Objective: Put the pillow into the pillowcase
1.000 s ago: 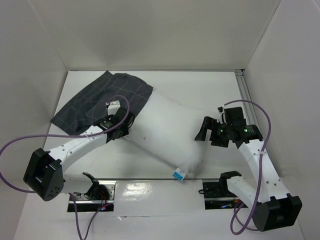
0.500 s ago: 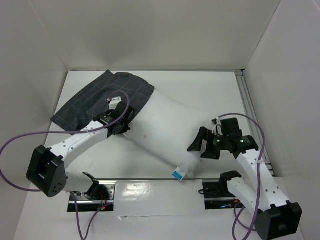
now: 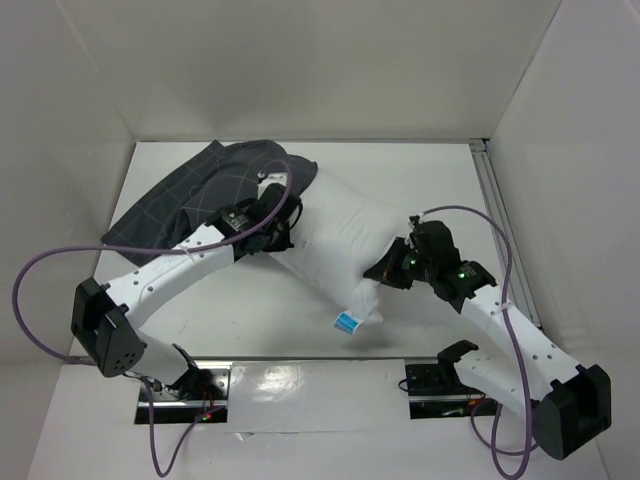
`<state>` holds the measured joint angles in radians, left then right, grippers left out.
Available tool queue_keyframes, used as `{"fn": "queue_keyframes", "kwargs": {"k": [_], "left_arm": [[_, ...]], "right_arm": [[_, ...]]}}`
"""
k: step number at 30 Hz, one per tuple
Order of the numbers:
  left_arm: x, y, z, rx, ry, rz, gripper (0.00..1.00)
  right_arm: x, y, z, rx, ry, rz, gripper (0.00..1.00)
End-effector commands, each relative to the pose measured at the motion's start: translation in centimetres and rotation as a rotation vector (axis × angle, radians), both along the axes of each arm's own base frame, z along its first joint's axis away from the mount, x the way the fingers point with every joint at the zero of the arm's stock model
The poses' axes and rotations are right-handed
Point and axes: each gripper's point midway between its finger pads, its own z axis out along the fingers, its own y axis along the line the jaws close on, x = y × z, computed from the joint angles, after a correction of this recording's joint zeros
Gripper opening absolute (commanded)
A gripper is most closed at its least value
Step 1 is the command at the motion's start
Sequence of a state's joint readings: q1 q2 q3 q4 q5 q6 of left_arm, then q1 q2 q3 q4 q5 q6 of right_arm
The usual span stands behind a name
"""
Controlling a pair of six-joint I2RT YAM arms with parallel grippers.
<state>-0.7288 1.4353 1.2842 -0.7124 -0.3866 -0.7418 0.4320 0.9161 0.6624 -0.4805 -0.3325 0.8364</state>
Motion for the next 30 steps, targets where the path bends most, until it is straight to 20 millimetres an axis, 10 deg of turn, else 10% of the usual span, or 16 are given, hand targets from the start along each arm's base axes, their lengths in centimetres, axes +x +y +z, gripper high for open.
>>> {"fn": "queue_keyframes", "kwargs": {"k": [1, 9, 16, 20, 30], "left_arm": [[-1.9, -8.4, 5.0, -0.223, -0.015, -0.264, 0.0], [-4.6, -18.4, 9.1, -0.281, 0.006, -0.55, 0.0], [-1.7, -13.4, 8.1, -0.074, -0.109, -0.412, 0.0], [1.1, -12.9, 12.8, -0.097, -0.196, -0.41, 0.0], [-1.3, -16.0, 25.0, -0.408, -0.345, -0.558, 0.0]], "right_arm": [[5.8, 1.1, 10.1, 0.142, -0.357, -0.143, 0.0], [6.0, 0.1, 9.8, 0.084, -0.337, -0.25, 0.0], [5.7, -3.4, 9.5, -0.064, -0.352, -0.35, 0.0], [6.1, -3.7, 9.1, -0.099, -0.331, -0.366, 0.0], [8.7, -5.0, 20.2, -0.139, -0.58, -0.392, 0.0]]}}
